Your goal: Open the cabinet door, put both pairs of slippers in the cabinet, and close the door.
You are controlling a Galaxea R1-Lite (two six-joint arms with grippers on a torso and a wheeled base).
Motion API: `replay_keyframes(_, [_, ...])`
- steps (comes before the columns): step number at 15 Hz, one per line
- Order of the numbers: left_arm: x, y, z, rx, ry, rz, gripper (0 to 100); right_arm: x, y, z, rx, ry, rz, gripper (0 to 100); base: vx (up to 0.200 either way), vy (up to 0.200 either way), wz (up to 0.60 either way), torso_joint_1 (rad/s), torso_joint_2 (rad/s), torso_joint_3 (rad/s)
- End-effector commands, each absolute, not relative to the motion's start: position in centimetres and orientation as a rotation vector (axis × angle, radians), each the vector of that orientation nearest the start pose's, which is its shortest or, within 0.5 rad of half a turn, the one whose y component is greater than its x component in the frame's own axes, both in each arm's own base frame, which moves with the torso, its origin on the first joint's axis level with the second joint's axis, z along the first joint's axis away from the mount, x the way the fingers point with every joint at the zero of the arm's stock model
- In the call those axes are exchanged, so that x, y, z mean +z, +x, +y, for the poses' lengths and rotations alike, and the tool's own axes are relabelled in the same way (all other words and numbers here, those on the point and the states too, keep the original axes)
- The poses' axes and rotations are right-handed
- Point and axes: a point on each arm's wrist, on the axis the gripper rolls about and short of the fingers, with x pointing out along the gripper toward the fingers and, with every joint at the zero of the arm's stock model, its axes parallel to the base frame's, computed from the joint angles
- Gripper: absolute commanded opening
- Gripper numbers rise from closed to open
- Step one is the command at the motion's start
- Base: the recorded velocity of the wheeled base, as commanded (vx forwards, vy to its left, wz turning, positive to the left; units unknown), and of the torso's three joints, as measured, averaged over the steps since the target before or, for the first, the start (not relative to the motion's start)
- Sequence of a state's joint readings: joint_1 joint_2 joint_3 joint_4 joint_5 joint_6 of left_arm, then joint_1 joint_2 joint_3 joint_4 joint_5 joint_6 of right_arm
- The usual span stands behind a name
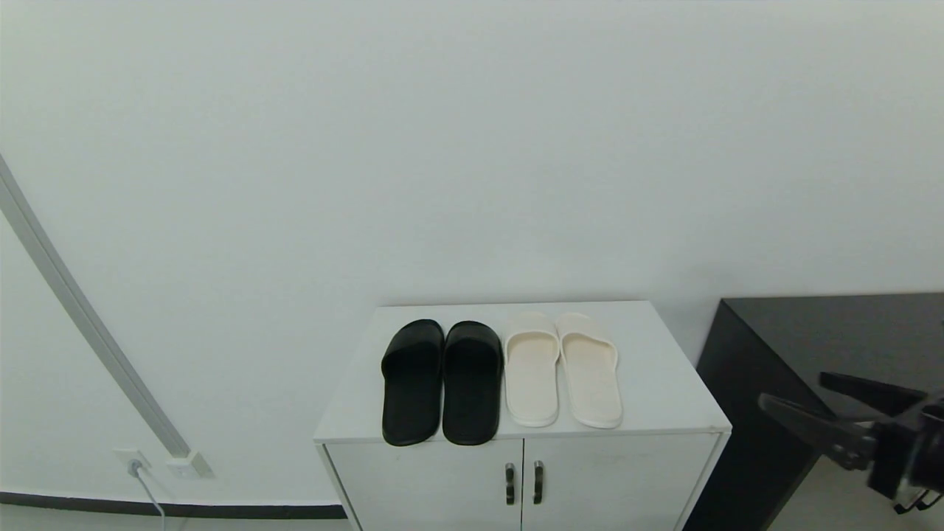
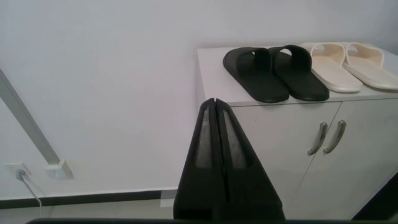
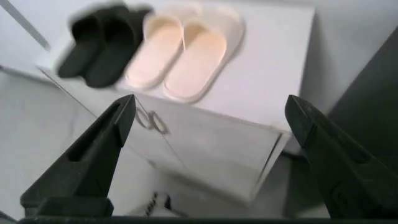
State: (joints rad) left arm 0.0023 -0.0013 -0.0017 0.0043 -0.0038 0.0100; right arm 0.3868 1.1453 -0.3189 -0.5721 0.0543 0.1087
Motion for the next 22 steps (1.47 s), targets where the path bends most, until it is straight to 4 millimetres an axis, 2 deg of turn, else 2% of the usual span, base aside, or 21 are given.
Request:
replay_keyframes(1, [7.5,-2.3,0.0,-0.002,0.011,0.003,0,16.5,16.8,9.9,0.466,0.069,0.366,100,0.0,0.0,0.0,0.0,0.0,0.0])
replay_keyframes(6, [7.6,-2.3,0.0,-0.003,0.011,0.002,0,15.4,18.8,16.4,0.477,0.042,0.428,100,0.0,0.0,0.0,0.0,0.0,0.0])
replay_keyframes(8, [7.5,-2.3,0.0,-0.003,0.011,0.003,0,14.3,19.3,18.8,0.382,0.009,0.434,100,0.0,0.0,0.0,0.0,0.0,0.0])
replay_keyframes(11, [7.5,-2.3,0.0,-0.003,0.011,0.003,0,12.5,22.0,22.2,0.224,0.049,0.431,100,0.0,0.0,0.0,0.0,0.0,0.0])
replay_keyframes(18, [7.5,-2.3,0.0,-0.003,0.011,0.003,0,7.4,27.0,26.1,0.113,0.041,0.4,100,0.0,0.0,0.0,0.0,0.0,0.0])
replay_keyframes(20, [7.5,-2.3,0.0,-0.003,0.011,0.003,0,6.6,28.2,26.8,0.099,0.051,0.382,100,0.0,0.0,0.0,0.0,0.0,0.0])
replay_keyframes(22, [7.6,-2.3,0.0,-0.003,0.011,0.002,0,5.9,30.3,27.5,0.08,0.072,0.358,100,0.0,0.0,0.0,0.0,0.0,0.0])
